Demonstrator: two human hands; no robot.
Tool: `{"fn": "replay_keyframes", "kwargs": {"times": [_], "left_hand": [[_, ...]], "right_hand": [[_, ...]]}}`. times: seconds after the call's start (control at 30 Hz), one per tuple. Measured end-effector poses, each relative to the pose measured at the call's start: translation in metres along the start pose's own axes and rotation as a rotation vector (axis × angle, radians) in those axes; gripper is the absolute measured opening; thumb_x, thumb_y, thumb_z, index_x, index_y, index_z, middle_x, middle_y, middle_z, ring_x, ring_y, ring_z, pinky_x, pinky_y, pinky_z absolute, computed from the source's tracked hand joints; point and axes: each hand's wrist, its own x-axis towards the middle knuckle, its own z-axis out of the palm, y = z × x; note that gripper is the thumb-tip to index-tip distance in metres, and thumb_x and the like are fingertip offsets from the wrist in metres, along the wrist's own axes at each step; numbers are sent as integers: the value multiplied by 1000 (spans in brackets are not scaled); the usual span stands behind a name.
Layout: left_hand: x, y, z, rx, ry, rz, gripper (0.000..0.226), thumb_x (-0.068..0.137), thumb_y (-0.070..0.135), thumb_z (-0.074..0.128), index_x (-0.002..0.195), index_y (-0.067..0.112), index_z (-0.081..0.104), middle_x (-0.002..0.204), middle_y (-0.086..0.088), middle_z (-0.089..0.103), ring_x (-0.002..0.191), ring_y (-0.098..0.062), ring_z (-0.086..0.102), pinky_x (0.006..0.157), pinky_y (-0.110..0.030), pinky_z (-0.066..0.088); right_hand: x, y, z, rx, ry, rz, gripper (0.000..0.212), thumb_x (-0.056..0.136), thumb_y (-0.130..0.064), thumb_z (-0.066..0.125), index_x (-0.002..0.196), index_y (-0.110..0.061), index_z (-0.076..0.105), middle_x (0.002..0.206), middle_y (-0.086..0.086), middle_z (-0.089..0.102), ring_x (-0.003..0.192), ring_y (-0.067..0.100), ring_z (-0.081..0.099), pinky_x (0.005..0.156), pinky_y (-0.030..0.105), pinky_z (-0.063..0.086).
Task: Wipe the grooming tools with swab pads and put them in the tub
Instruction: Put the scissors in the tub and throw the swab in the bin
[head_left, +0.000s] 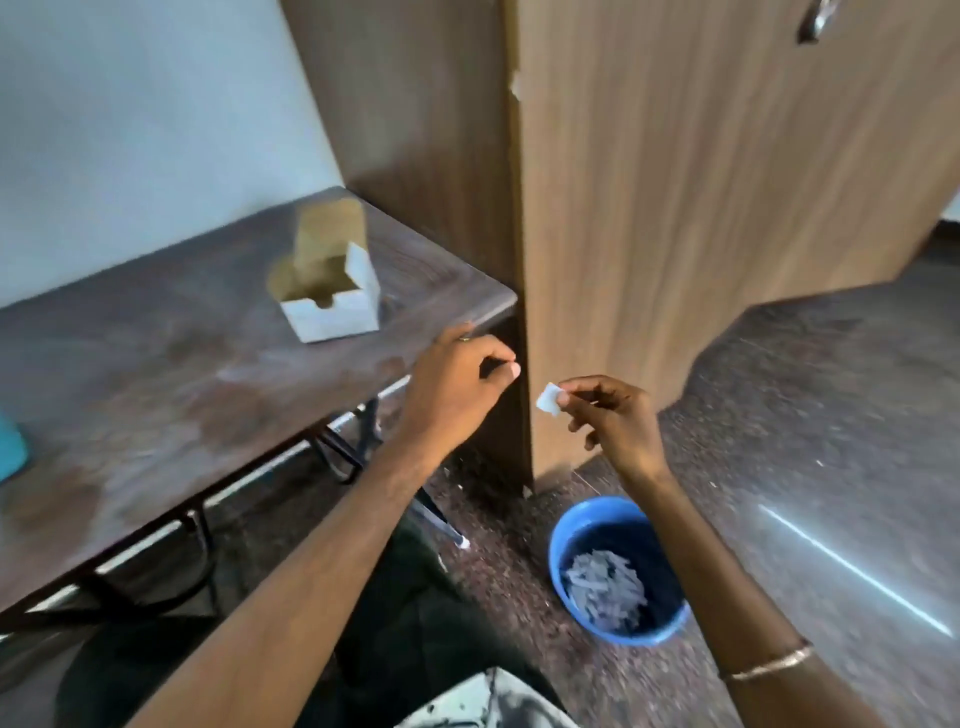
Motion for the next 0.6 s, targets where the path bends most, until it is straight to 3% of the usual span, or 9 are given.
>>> {"fn": "replay_keyframes", "kwargs": {"times": [0.1, 0.17, 0.27, 0.47, 0.6], "left_hand": [[-9, 8, 57, 23, -129, 16, 13, 85, 31, 70, 97, 26, 74, 108, 2, 72, 126, -14, 51, 96, -32, 45], [-18, 7, 97, 23, -234, -9, 12, 84, 32, 69, 94, 28, 74, 103, 4, 71, 113, -13, 58, 90, -29, 47], [-32, 3, 149, 37, -407, -54, 18, 82, 35, 66, 96, 27, 72, 98, 1, 71, 96, -19, 66, 86, -38, 53], [-71, -11, 216, 88, -659, -146, 34, 82, 33, 69, 114, 23, 70, 111, -3, 70, 103, -22, 66, 91, -39, 53], [-86, -21, 235, 114, -752, -190, 34, 83, 30, 71, 115, 20, 70, 111, -4, 72, 99, -22, 68, 88, -40, 55]], "right_hand": [[-5, 40, -27, -70, 44, 121, 7, 85, -5, 75, 92, -9, 75, 75, 5, 75, 50, 6, 62, 42, 18, 41], [-7, 73, -46, -156, 75, 195, 6, 86, -5, 75, 90, -10, 75, 73, 4, 74, 52, 3, 62, 46, 16, 43], [-10, 126, -67, -309, 124, 311, 3, 85, -12, 77, 87, -15, 76, 73, 0, 74, 56, 12, 67, 53, 22, 50], [-16, 213, -92, -604, 123, 532, 13, 84, -16, 72, 93, -21, 79, 91, 2, 78, 86, 21, 72, 79, 33, 57], [-15, 241, -95, -676, 141, 653, 17, 85, -14, 66, 93, -18, 80, 99, 8, 77, 97, 30, 70, 85, 36, 56]]}}
